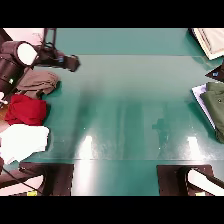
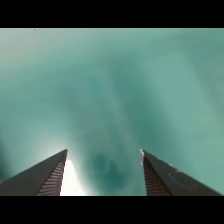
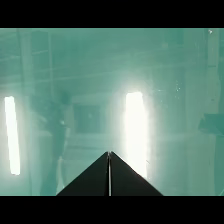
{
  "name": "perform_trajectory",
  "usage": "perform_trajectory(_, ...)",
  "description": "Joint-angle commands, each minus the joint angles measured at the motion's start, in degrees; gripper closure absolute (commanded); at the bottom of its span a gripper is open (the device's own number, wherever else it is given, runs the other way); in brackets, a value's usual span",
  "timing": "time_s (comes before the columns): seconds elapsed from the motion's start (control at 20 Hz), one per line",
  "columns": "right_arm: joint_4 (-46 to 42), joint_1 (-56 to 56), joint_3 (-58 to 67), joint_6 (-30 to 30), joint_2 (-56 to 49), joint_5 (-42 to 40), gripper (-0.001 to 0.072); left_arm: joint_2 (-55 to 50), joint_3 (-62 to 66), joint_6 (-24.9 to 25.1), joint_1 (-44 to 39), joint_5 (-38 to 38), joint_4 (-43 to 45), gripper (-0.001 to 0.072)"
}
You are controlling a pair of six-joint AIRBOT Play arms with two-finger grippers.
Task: Fold the shirts.
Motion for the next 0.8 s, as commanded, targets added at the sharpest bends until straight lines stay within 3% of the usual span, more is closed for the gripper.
perform_trajectory(0.0,0.02,0.04,0.07,0.04,0.0,-0.02,0.0692,-4.22,-0.04,-3.37,9.03,-0.42,8.94,0.0141)
perform_trajectory(0.2,0.0,0.04,0.07,0.04,0.0,-0.07,0.0691,-11.8,-0.04,-3.39,15.52,0.07,8.79,0.0141)
perform_trajectory(0.45,0.02,0.04,0.07,0.04,0.0,-0.2,0.0691,-18.45,-0.04,-3.37,17.25,1.49,8.24,0.0143)
perform_trajectory(0.5,0.02,0.04,0.07,0.04,0.0,-0.17,0.0691,-18.64,-0.04,-3.39,17.25,1.51,8.24,0.0172)
perform_trajectory(0.6,0.02,0.04,0.09,0.04,0.0,-0.17,0.0691,-18.29,0.72,-3.39,17.25,1.18,8.0,0.0605)
perform_trajectory(0.65,0.02,0.04,0.09,0.04,0.0,-0.2,0.0692,-18.01,1.99,-3.41,17.25,0.04,7.78,0.0672)
perform_trajectory(0.75,0.07,0.04,0.09,0.04,0.02,-0.15,0.0691,-16.39,5.53,-3.32,17.22,-2.36,5.55,0.0683)
